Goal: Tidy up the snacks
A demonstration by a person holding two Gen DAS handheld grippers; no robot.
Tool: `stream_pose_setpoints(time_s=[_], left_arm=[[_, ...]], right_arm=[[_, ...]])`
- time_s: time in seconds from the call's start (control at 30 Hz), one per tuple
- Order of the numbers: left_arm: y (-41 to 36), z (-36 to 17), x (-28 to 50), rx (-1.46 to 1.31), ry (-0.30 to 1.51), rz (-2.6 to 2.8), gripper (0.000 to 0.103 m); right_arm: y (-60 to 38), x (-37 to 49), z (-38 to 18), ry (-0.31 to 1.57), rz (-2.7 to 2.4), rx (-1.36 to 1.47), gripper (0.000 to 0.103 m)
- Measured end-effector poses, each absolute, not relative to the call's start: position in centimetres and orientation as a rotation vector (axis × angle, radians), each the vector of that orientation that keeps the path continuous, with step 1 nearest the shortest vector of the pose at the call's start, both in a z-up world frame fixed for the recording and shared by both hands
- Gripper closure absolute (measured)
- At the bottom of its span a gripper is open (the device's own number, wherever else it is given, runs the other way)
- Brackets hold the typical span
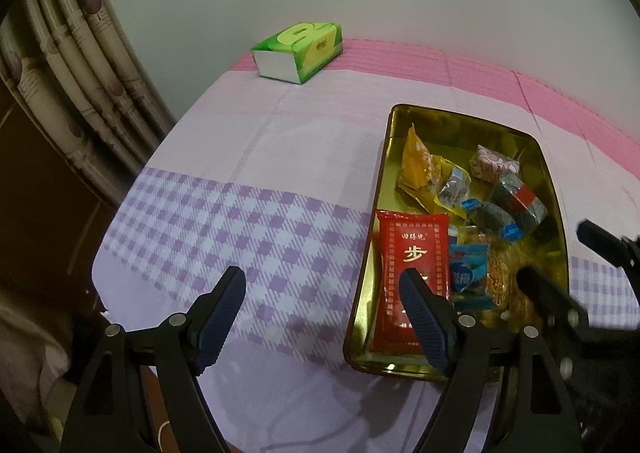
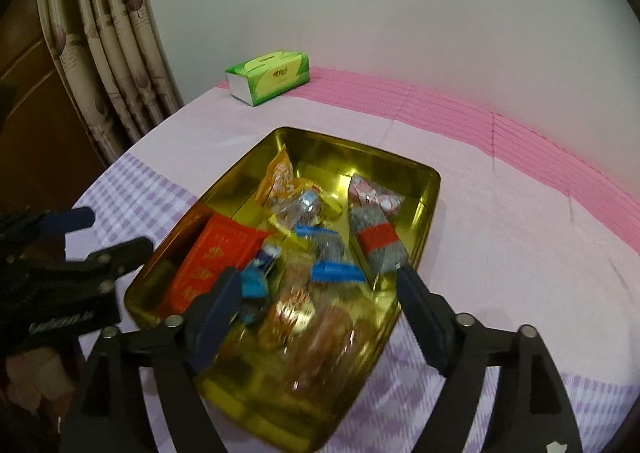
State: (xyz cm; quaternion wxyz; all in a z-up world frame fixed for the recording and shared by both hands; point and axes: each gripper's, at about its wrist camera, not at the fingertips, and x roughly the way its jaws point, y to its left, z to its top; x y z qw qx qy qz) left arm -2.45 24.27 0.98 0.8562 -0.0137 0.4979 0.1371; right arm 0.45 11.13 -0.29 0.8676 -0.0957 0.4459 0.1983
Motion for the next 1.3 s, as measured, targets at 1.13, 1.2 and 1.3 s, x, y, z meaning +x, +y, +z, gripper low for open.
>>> stream_pose_setpoints(time_s=[1.13, 1.2, 1.3], left_arm=[[22.1, 1.2, -3.0, 0.029, 1.040, 0.246, 0.024], [22.1, 1.2, -2.9, 0.033, 1.038, 0.244, 0.024], [22.0, 1.2, -2.9, 0.036, 1.037, 0.242, 0.024]], right_arm=[[10.6, -3.1, -1.8, 1.013, 0.376, -0.216, 0.013], [10.6, -3.2, -1.8, 1.014, 0.376, -0.218, 0.013], [10.6, -3.2, -1.8, 1.014, 0.376, -0.217, 0.013]])
